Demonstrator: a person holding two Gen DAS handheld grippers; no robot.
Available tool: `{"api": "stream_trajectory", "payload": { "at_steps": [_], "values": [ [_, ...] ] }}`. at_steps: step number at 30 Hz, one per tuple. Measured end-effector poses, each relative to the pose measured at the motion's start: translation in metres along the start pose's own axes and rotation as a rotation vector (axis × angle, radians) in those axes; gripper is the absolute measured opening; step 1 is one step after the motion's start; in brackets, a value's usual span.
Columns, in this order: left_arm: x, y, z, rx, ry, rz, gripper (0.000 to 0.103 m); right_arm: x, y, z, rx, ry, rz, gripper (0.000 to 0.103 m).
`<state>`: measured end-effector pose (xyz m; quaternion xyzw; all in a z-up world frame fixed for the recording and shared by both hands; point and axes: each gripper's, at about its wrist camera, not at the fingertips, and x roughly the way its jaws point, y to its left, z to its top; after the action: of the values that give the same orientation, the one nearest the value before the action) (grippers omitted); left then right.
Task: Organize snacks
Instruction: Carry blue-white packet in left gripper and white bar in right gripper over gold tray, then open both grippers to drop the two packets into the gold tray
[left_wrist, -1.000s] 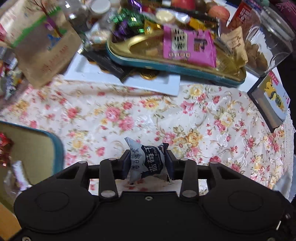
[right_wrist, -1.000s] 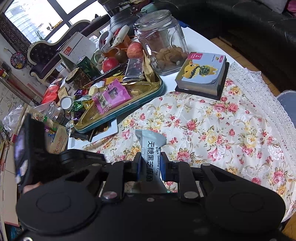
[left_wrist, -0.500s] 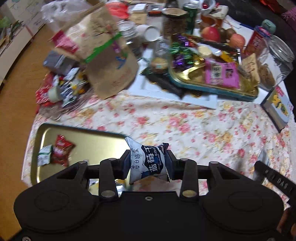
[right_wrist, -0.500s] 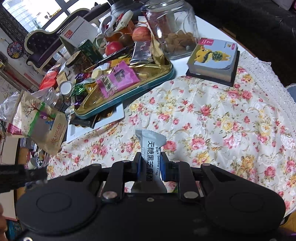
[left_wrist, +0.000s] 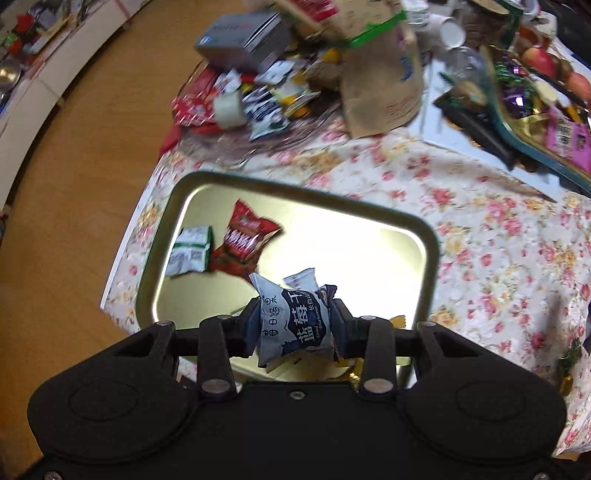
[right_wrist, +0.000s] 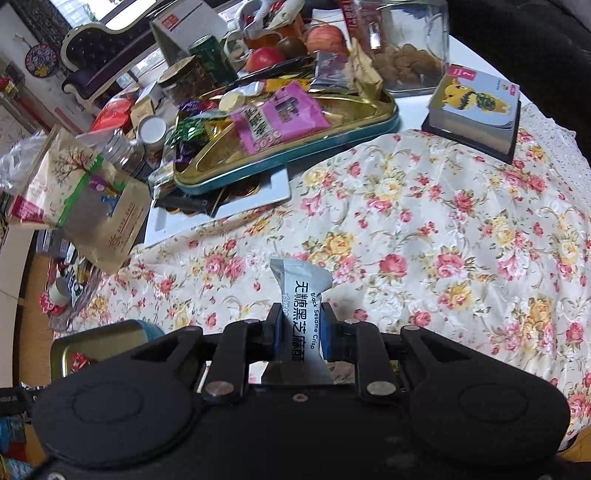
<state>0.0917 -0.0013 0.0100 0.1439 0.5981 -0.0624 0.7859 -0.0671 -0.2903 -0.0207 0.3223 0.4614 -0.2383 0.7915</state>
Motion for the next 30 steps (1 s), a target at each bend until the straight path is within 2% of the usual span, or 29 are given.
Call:
{"api": "stream_trajectory", "payload": {
  "at_steps": [4,12,18,23,30],
  "values": [
    [0.007,0.020,-0.005,-0.019,0.016,-0.011,0.049,0.005,0.017,-0.008,-0.041,0.001,0.005,0.022],
    [0.019,0.048,-0.008,-0.052,0.058,-0.058,0.051,0.004,0.063,-0.019,-0.152,-0.025,0.080,0.022],
    [0.010,0.065,-0.007,-0.094,-0.007,-0.089,0.054,0.006,0.093,-0.030,-0.224,-0.005,0.138,0.022],
    [0.011,0.075,-0.002,-0.139,0.000,-0.096,0.054,0.006,0.109,-0.039,-0.258,0.014,0.189,0.022],
    [0.009,0.071,-0.004,-0.114,-0.006,-0.148,0.054,-0.002,0.138,-0.051,-0.317,0.020,0.262,0.022]
  ]
}}
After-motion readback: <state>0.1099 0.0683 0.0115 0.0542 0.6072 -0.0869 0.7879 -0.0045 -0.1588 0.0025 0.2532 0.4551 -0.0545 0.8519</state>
